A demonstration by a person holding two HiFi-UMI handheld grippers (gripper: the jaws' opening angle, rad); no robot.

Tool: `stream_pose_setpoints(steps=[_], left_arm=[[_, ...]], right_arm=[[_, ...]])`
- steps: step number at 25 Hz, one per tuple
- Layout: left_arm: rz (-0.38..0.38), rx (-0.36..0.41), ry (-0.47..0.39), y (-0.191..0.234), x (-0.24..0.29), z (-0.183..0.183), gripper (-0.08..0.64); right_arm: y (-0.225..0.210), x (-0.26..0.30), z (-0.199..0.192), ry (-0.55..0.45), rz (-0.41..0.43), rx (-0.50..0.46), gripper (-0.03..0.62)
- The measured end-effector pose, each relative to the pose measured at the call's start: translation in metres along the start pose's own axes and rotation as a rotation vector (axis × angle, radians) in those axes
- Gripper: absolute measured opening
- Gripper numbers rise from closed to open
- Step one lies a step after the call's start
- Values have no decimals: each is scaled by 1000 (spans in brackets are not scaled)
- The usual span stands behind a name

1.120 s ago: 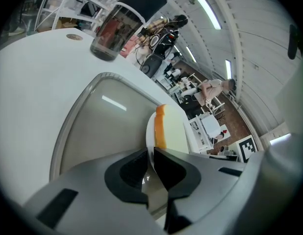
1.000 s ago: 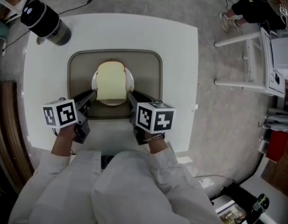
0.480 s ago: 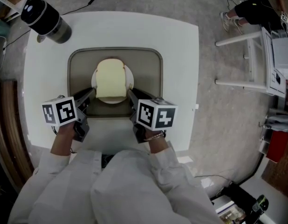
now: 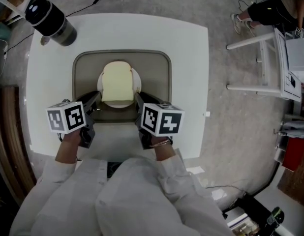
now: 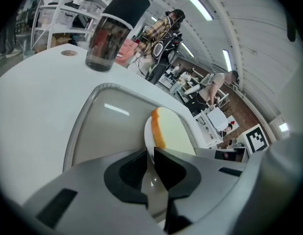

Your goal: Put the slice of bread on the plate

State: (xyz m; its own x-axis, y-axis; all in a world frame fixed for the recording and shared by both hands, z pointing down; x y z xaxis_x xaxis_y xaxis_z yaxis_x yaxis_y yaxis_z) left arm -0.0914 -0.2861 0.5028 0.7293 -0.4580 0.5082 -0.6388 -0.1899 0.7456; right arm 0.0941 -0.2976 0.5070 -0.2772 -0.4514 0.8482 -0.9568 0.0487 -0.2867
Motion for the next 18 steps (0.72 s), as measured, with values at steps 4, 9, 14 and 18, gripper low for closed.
stream_pose_setpoints(steps=[4,9,14,18], left_arm=[[4,6,-4,-4,1,2,44],[-38,-3,-25,-12,1,1,43],[-59,5,-71,-15,-14,7,43],[-128,40,-112,-34,-26,8,43]], right_arm=[[-4,-3,4,-13,-7,19,58],[-6,-10,4,-32,25,30,58],[1,-23,4,-76,36,28,58],[6,-45,3,-164,51,41,58]])
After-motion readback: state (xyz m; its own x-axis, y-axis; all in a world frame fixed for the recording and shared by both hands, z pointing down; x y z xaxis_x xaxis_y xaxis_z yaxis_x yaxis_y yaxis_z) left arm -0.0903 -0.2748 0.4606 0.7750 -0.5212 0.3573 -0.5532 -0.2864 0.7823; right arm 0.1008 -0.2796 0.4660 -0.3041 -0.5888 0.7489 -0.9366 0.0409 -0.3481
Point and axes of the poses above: the fingertips, and each gripper's own axes: x forward along the fingers, y to its left, z out of its top, the point moved 4 cm from there along -x, backward along the fingers, and after that the axes turned 15 degrees about -z, right-handed, at the moved point
